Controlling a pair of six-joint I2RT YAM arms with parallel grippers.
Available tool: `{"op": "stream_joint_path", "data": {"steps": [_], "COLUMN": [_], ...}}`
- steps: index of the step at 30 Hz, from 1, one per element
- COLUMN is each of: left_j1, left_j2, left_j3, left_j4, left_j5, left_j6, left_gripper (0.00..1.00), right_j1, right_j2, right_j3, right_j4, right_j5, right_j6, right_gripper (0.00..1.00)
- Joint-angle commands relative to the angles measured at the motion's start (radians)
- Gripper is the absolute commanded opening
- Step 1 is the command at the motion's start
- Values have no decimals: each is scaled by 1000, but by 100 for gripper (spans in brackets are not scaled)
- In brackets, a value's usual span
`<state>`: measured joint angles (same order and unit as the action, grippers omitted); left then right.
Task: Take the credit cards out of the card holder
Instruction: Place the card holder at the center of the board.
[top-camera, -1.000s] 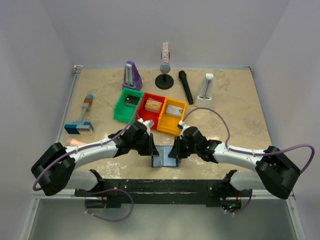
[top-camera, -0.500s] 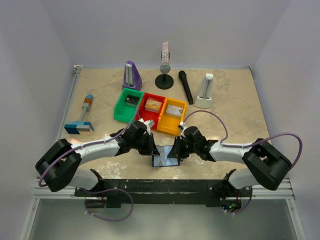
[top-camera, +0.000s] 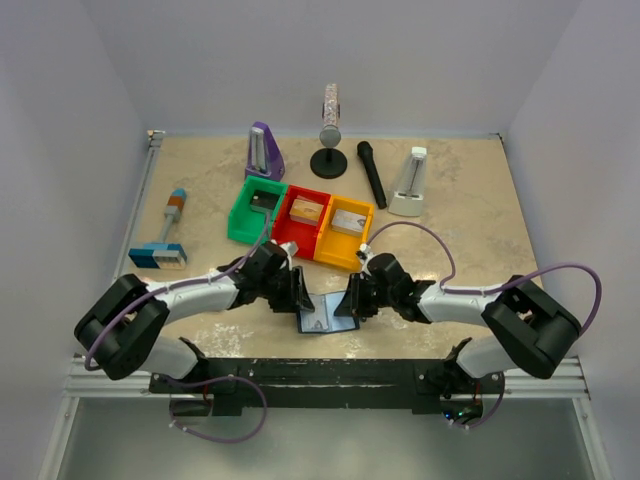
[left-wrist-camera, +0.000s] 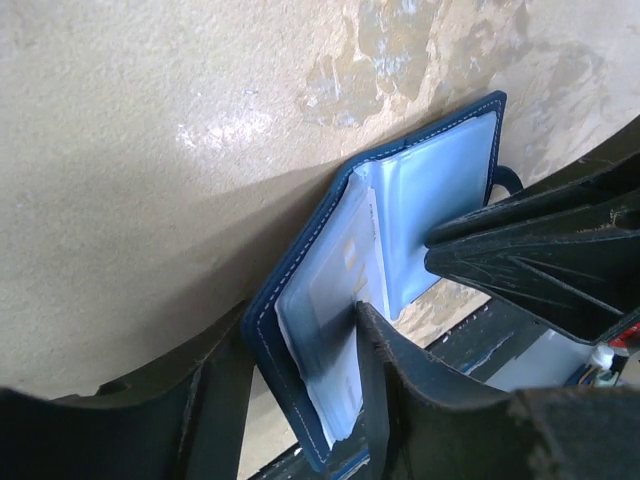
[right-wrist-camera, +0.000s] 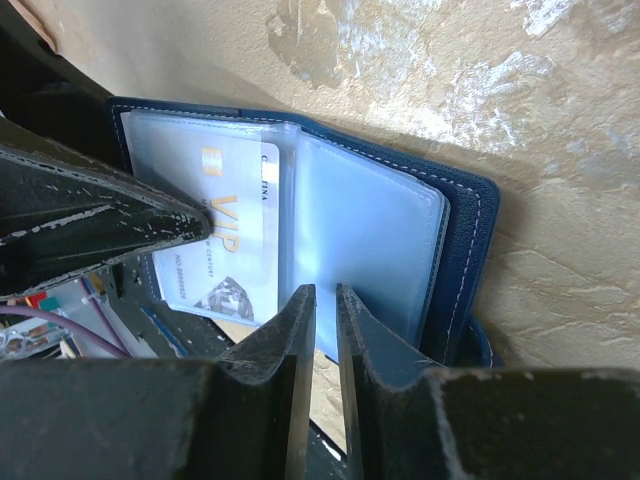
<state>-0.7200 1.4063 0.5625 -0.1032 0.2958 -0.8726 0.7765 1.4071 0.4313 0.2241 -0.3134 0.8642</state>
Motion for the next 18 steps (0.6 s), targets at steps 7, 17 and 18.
{"op": "stream_joint_path", "data": {"steps": [7, 17, 18], "left_j1": [13, 11, 10], "left_j2": [-160, -489, -495], "left_j3": [36, -15, -36], "left_j4": [-231, -215, -141], "left_j5": [-190, -203, -146], "left_j6": [18, 11, 7], "left_gripper": [50, 42, 41], "right_j1": [-6, -6, -5], "right_j2": [-5, -22, -20], "right_j3": [0, 11, 12], "right_j4": [-28, -55, -57], "right_j5": [4, 22, 23], "right_j6": [-11, -31, -33], "right_gripper": [20, 20, 20]}}
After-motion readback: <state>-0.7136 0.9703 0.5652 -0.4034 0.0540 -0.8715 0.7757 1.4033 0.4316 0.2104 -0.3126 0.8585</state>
